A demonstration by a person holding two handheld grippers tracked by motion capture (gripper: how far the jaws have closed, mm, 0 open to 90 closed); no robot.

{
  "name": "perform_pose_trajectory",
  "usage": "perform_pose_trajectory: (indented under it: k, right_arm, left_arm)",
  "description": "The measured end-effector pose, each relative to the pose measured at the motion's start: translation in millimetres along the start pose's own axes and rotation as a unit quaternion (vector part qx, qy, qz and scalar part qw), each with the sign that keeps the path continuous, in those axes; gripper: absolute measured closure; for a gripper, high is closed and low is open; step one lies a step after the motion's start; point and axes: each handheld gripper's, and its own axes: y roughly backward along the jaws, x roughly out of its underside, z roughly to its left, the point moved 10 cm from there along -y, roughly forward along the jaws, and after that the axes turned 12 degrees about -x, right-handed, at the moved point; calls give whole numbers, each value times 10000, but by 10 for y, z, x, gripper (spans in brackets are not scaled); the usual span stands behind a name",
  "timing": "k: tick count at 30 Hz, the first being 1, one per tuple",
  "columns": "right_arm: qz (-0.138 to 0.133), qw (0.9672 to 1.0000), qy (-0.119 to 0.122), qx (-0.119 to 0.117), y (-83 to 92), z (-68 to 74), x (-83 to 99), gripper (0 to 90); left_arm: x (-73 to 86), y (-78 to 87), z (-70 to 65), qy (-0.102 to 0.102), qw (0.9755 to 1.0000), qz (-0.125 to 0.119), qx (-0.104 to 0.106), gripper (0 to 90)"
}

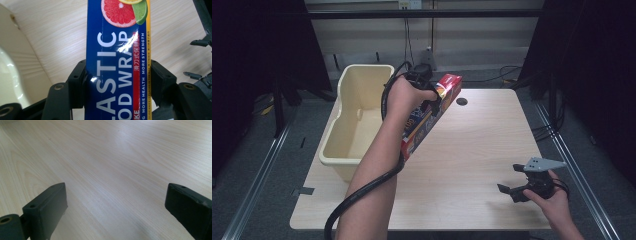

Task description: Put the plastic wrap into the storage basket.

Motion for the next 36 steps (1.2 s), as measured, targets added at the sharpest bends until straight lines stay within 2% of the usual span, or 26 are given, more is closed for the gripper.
perform_pose_trajectory:
  k: [10,21,23,29,30,31,35,36]
  right_arm:
    - [15,10000,36,-14,-22,19,-9,40]
    - [72,10000,-9,-52,-25,29,13,40]
    - [64,10000,-10,-52,-26,29,11,40]
    - [62,10000,18,-74,-45,41,7,40]
    - [67,10000,12,-65,-46,43,6,40]
    - [75,10000,-2,-64,-47,47,8,40]
    - [86,9999,19,-98,-62,59,6,40]
    - [104,9999,22,-109,-64,63,10,40]
  left_arm:
    - [43,156,141,271,9996,-30,-60,413]
    - [104,277,319,437,9990,-78,-93,413]
    - [121,302,353,546,9984,-99,-80,413]
    - [167,379,469,641,9977,-128,-164,413]
    - [169,390,476,732,9971,-149,-144,412]
    - [185,401,505,689,9974,-138,-167,413]
    - [211,415,584,832,9962,-178,-197,413]
    - [222,420,610,780,9966,-164,-215,413]
